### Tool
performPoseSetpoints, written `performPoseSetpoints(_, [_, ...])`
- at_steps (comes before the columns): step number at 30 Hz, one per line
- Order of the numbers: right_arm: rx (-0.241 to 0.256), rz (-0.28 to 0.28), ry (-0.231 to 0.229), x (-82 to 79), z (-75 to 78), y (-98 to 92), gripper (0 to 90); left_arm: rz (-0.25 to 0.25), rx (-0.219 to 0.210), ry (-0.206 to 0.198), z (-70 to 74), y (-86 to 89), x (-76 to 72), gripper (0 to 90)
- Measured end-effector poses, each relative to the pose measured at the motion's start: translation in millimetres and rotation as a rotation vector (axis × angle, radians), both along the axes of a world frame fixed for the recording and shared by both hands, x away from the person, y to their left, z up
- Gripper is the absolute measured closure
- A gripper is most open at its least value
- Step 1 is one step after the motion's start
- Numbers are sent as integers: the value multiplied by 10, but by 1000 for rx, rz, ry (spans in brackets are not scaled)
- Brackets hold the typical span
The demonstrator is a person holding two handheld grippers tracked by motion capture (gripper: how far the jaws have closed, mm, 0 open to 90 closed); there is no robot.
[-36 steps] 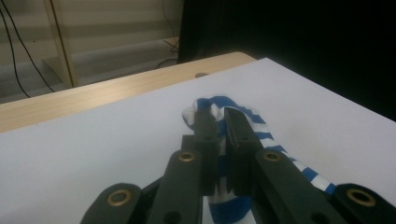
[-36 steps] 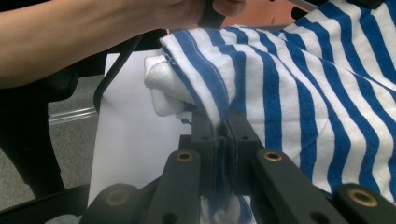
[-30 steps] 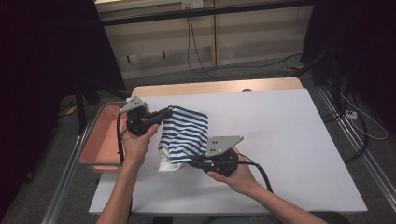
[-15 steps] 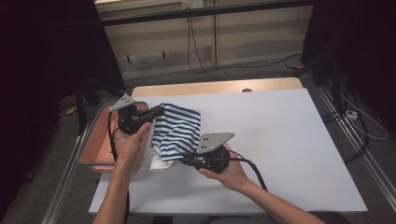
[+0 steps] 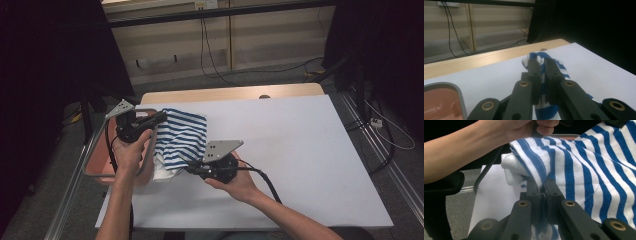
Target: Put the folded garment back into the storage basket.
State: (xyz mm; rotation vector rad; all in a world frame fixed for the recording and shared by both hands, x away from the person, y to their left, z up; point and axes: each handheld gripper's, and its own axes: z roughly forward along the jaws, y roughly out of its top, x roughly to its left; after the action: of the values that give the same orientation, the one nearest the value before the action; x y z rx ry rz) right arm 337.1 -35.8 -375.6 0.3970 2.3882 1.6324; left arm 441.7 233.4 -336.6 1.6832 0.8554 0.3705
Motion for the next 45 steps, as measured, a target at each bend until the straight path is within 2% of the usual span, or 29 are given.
performPoseSetpoints(17, [19,22,1,69,1,198,843,32,-4,-4,25,173,6,852])
performPoseSetpoints(28, [15,40,-14,119,87,290,843,55,-23,-13,79,297,-16,852])
performPoseSetpoints(31, [15,45,-17,131,106,306,842,61,-12,-11,93,313,-17,852])
performPoseSetpoints(37, [10,58,-24,176,167,374,842,69,-19,-24,156,351,-27,852])
performPoseSetpoints(42, [12,69,-23,206,175,457,842,77,-16,-8,148,367,35,852])
performPoseSetpoints(45, [16,70,-22,243,169,496,842,81,-2,-9,199,383,68,852])
